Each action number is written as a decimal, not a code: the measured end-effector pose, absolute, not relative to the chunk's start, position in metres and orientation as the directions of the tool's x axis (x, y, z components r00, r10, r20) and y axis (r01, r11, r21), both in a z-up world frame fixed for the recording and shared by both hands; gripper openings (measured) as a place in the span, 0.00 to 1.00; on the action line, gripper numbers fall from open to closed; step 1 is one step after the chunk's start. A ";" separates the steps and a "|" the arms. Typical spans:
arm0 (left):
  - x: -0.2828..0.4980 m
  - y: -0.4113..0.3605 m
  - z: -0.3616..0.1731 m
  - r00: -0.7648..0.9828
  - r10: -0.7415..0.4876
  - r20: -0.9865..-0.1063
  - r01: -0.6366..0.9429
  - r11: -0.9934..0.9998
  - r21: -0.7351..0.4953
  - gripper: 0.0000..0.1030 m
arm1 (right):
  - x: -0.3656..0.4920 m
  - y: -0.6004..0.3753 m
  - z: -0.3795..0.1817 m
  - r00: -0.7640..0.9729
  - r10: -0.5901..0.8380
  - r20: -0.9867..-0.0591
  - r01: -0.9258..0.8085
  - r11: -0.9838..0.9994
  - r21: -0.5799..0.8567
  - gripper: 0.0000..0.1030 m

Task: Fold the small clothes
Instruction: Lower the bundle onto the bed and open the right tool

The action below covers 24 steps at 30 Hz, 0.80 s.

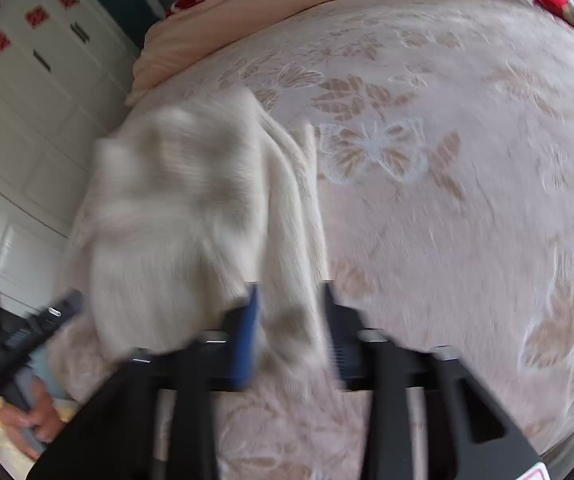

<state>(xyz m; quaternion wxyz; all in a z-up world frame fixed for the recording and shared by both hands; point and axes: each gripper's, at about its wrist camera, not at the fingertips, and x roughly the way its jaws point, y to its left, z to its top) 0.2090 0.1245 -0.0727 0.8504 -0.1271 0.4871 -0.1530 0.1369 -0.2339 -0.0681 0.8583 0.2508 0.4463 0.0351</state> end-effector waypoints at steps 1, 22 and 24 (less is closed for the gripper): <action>0.205 0.128 -0.072 0.488 -0.395 -0.779 0.132 0.915 -0.381 0.50 | 0.130 -0.229 -0.057 0.620 0.279 -0.733 0.133 0.884 0.449 0.13; 0.191 0.076 -0.081 0.438 -0.239 -0.866 0.145 0.970 -0.195 0.52 | 0.173 -0.164 -0.085 0.467 0.164 -0.869 0.082 0.970 0.227 0.00; 0.184 0.072 -0.074 0.457 -0.215 -0.863 0.155 0.975 -0.161 0.52 | 0.159 -0.165 -0.069 0.514 0.170 -0.840 0.086 0.965 0.248 0.06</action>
